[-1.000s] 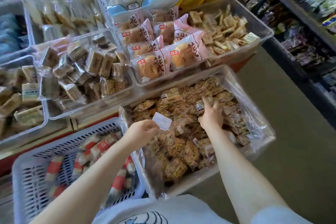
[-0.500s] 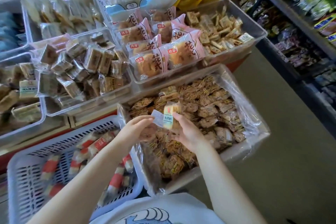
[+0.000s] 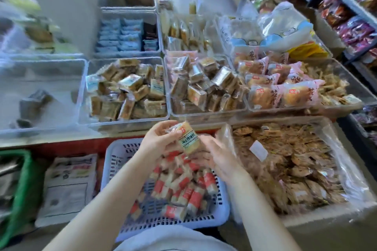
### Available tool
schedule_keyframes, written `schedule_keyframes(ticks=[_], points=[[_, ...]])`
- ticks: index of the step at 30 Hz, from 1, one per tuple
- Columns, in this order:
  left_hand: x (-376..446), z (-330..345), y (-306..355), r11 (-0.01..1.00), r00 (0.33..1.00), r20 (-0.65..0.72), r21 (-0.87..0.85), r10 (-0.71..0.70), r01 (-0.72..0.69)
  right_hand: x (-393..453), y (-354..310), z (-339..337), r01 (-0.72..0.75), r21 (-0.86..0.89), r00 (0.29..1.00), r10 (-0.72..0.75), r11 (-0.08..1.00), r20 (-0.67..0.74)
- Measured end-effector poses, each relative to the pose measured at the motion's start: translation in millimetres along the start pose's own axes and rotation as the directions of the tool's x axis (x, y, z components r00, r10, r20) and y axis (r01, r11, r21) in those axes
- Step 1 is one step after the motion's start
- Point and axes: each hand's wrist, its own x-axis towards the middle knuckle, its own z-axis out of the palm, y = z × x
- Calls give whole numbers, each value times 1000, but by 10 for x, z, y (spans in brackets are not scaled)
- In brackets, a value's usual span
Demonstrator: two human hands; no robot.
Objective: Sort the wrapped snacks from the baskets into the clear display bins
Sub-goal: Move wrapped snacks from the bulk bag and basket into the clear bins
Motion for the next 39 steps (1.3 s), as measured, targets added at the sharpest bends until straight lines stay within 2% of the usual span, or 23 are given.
schedule_keyframes(ticks=[4,7,9,11,12,13,15,17,19,22,23,24,27,33,39], points=[[-69,-879,182,998,994,-91,17,60,-58,290,-69,950,39,-130,998,-45,991,-41],[32,-1326,284,986,987,-118,136,112,-96,521,-110,1461,50,-267,993,-78,962,-93],[151,-1582,353,949,956,-175,254,236,-188,642,-180,1694,68,-321,985,-115,945,-131],[323,-1840,402,798,847,-281,553,451,-241,790,-267,1802,71,-337,970,-144,939,-198],[433,-1974,414,684,786,-288,696,547,-221,871,-332,1828,72,-349,954,-167,934,-250],[538,-2092,425,579,766,-259,796,588,-176,963,-411,1831,82,-372,933,-203,924,-298],[719,-2273,407,427,858,-164,901,487,-71,1164,-579,1792,99,-435,885,-279,895,-373],[838,-2382,318,316,934,-86,948,346,-30,1357,-776,1774,108,-549,838,-373,829,-397],[899,-2414,169,212,939,-37,977,343,-39,1577,-952,1770,107,-691,789,-484,715,-379],[960,-2425,59,118,923,-44,993,382,-1,1978,-1061,1771,40,-901,695,-660,431,-285],[974,-2423,47,102,923,-47,995,382,9,2114,-1033,1778,7,-941,700,-674,338,-237],[985,-2424,33,87,921,-44,996,386,11,2220,-989,1810,-7,-963,734,-653,268,-187],[990,-2426,13,70,911,-39,997,410,11,2402,-731,1950,-56,-987,874,-471,148,-120],[1001,-2416,2,51,908,-43,998,416,24,2422,-546,1888,-110,-994,918,-384,-6,-99],[998,-2410,7,43,904,-47,999,425,32,2389,-777,1906,-110,-993,974,-198,34,-114]])
